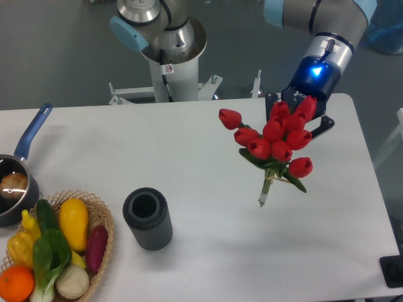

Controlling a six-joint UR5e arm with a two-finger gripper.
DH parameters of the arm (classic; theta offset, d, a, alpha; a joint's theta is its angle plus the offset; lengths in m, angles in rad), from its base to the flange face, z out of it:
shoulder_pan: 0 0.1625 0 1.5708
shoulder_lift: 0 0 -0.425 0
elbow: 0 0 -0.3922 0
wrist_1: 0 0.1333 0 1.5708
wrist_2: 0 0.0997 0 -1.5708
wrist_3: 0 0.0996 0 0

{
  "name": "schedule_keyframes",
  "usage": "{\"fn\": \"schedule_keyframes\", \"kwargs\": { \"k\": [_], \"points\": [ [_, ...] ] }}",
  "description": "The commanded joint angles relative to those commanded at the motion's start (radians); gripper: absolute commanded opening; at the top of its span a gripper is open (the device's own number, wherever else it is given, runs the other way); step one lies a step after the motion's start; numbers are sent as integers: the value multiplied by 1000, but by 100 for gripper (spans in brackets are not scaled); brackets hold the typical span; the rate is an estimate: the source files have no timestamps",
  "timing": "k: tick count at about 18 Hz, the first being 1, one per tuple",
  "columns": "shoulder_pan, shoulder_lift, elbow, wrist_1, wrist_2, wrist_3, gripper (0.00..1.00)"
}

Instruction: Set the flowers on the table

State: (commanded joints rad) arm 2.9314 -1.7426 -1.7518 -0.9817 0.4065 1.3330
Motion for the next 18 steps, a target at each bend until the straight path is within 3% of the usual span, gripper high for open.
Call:
{"fn": "schedule_keyframes", "kwargs": {
  "k": [9, 18],
  "points": [
    [-9, 5, -5, 0, 3, -8, 29],
    [-34, 46, 12, -5, 245, -8, 29]
  ]
}}
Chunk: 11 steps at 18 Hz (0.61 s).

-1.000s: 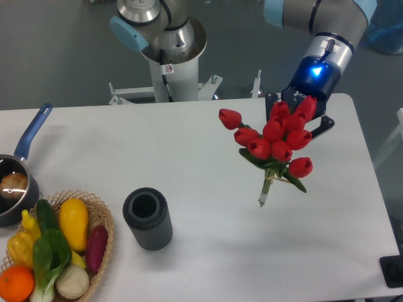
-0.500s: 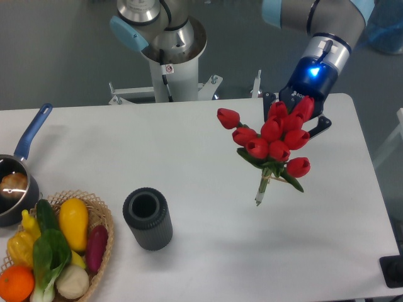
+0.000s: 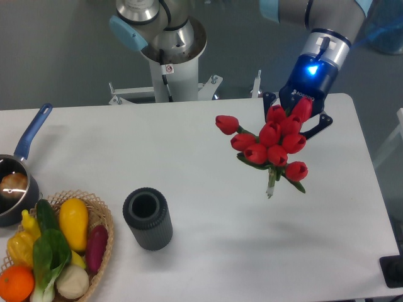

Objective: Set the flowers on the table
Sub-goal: 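Carry the held tulip bouquet down toward the table surface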

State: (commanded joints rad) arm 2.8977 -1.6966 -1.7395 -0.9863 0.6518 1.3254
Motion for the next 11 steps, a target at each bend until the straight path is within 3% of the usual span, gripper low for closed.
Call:
{"fn": "schedule_keyframes", "kwargs": {
  "k": [11],
  "points": [
    [-100, 8, 12, -9, 393, 0, 29]
  ]
}}
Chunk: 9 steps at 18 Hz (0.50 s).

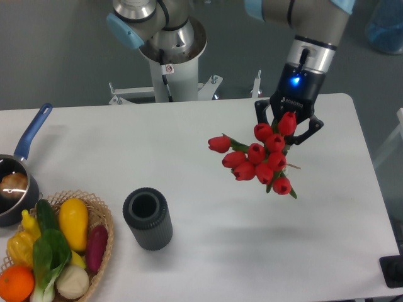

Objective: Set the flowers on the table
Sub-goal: 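Carry the held tulip bouquet down toward the table surface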

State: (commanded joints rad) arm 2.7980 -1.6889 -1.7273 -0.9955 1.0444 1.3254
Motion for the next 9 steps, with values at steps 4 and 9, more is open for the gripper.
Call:
{"fn": "schedule_keyframes", "kwargs": {
  "k": [4, 9],
  "points": [
    [-5, 0, 5, -26, 86, 14, 29],
    [-34, -2, -3, -28, 149, 14, 30]
  ]
}}
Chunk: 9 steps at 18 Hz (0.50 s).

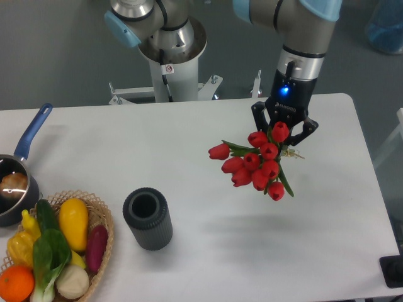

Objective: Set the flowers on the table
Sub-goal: 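Carry the held tulip bouquet down toward the table surface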

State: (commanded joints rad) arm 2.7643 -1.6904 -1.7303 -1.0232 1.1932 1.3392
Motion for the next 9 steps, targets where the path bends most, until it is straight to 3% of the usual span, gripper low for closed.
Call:
{"fn": "schedule_keyframes", "kwargs": {
  "k": [9],
  "points": [
    [-94, -35, 6, -12, 138, -5, 30]
  ]
}}
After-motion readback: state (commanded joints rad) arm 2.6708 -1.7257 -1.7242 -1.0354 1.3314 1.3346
